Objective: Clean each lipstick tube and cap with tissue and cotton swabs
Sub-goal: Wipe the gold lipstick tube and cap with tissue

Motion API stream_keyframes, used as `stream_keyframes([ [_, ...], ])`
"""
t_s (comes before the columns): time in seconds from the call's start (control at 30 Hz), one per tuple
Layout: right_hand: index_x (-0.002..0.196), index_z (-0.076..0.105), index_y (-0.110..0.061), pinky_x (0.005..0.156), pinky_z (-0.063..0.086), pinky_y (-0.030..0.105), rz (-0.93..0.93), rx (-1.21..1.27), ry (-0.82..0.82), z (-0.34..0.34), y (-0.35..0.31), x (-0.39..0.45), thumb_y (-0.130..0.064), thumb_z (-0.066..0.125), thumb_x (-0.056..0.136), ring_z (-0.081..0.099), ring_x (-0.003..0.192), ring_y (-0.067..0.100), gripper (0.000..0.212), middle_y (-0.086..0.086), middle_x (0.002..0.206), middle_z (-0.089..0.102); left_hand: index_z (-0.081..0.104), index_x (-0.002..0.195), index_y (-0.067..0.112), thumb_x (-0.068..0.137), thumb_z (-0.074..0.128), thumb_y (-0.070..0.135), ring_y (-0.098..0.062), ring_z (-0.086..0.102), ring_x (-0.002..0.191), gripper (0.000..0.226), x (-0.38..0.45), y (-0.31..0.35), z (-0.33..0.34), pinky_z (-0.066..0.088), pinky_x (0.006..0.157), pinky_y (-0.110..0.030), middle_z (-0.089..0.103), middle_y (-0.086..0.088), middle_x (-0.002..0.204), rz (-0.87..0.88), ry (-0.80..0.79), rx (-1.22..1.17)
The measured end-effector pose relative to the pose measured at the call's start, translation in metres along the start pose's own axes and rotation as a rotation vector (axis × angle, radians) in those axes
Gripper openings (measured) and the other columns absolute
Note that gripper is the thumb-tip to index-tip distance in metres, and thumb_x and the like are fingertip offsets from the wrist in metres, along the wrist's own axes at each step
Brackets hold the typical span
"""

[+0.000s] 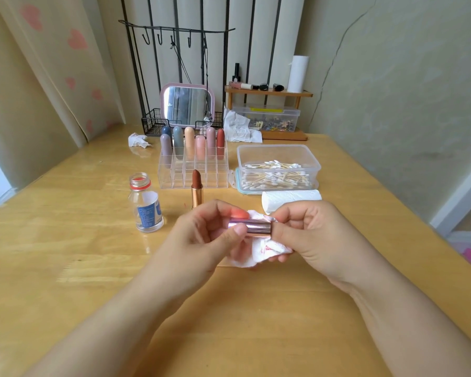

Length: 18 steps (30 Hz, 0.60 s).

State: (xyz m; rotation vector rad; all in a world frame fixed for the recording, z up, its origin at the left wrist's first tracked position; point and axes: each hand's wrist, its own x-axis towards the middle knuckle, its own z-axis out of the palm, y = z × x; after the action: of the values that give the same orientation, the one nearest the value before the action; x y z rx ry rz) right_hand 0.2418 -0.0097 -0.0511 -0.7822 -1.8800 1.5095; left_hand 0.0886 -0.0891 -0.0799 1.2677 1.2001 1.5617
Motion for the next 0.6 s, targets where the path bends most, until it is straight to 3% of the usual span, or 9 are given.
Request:
stream_keyframes([
  [0.1, 0.068, 0.064, -0.004, 0.049, 0.043, 0.015, -0.038, -0.099, -0.010, 0.0002, -0.0011, -0.0008, 0.003, 0.063, 0.084, 0.055, 0.043, 0.008, 0.017, -0.002, 0.049, 0.059, 0.057, 0.085, 0.003, 0.083, 0.050, 0.039, -0.016, 0.054, 0.053, 0.037, 0.0008, -0.0002, -0.0009, 0.046, 0.056, -0.027, 0.060, -0.003, 0.061, -0.087, -0.010, 0.080],
  [0.3, 0.068, 0.062, -0.002, 0.048, 0.044, 0.016, -0.032, -0.054, -0.004, -0.0027, -0.0009, -0.0004, 0.003, 0.063, 0.083, 0.054, 0.042, 0.010, 0.016, -0.001, 0.048, 0.059, 0.054, 0.085, 0.002, 0.082, 0.066, 0.009, -0.013, 0.058, 0.061, 0.014, 0.0000, 0.0009, -0.0031, 0.049, 0.061, -0.019, 0.066, -0.001, 0.069, 0.048, -0.039, -0.016],
  [0.43, 0.070, 0.063, 0.000, 0.048, 0.043, 0.017, -0.048, -0.058, -0.010, -0.0055, -0.0003, -0.0009, 0.004, 0.062, 0.083, 0.054, 0.043, 0.009, 0.014, -0.001, 0.049, 0.059, 0.057, 0.090, 0.001, 0.088, 0.060, 0.034, -0.017, 0.056, 0.056, 0.033, -0.0006, 0.0012, 0.0008, 0.048, 0.058, -0.023, 0.062, -0.006, 0.065, -0.085, -0.021, -0.037],
  [0.5, 0.070, 0.065, -0.002, 0.050, 0.043, 0.017, -0.066, -0.108, -0.010, -0.0056, 0.0005, -0.0013, 0.002, 0.064, 0.083, 0.055, 0.045, 0.009, 0.014, -0.001, 0.051, 0.059, 0.058, 0.082, 0.003, 0.086, 0.050, 0.040, -0.019, 0.051, 0.052, 0.038, 0.0002, 0.0020, -0.0006, 0.044, 0.055, -0.027, 0.059, -0.008, 0.062, -0.124, -0.037, 0.012],
  [0.6, 0.068, 0.066, -0.006, 0.050, 0.043, 0.016, -0.072, -0.128, -0.008, -0.0057, 0.0003, -0.0005, 0.002, 0.064, 0.082, 0.055, 0.046, 0.008, 0.017, 0.000, 0.052, 0.060, 0.057, 0.081, 0.002, 0.080, 0.056, 0.024, -0.014, 0.053, 0.054, 0.022, 0.0007, 0.0019, -0.0031, 0.045, 0.056, -0.023, 0.062, -0.003, 0.062, -0.039, -0.036, 0.048],
])
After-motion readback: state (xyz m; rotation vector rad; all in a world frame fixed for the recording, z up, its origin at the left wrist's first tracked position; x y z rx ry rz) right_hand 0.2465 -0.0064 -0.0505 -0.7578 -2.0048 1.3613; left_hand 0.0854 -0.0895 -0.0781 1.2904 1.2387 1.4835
